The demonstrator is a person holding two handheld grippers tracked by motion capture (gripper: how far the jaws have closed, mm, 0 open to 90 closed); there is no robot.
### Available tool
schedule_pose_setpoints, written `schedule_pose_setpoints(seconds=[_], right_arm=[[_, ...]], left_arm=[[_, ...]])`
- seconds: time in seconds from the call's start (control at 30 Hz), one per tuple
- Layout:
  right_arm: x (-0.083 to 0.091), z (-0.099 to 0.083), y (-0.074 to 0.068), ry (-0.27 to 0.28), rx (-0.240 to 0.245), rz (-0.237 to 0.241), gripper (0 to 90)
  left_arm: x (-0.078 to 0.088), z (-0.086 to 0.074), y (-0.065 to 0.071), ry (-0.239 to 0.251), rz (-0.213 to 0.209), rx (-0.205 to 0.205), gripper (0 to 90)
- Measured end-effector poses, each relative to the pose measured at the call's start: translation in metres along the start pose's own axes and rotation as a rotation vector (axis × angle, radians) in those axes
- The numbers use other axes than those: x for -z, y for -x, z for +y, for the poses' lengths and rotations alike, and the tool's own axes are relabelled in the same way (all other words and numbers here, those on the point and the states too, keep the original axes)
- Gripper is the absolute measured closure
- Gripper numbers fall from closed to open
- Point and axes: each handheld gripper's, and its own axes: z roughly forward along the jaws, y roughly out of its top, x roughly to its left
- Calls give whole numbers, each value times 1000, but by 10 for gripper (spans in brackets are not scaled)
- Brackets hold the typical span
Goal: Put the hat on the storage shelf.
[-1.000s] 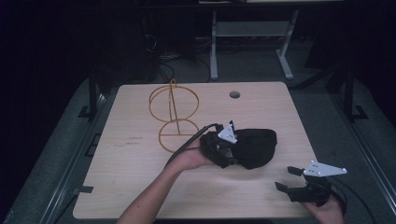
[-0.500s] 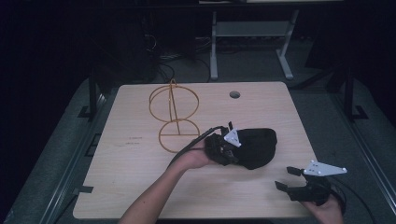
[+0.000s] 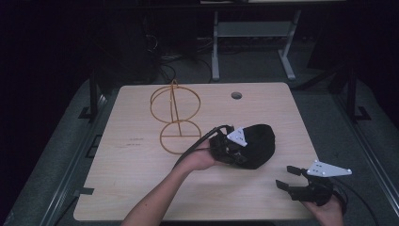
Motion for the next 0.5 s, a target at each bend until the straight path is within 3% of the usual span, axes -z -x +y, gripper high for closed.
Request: schedule_pose_setpoints(seconds=[0.5], right_arm=[[-12, 23, -11, 61, 37, -2, 273]], left_arm=[[27, 16, -3, 139, -31, 69, 808]])
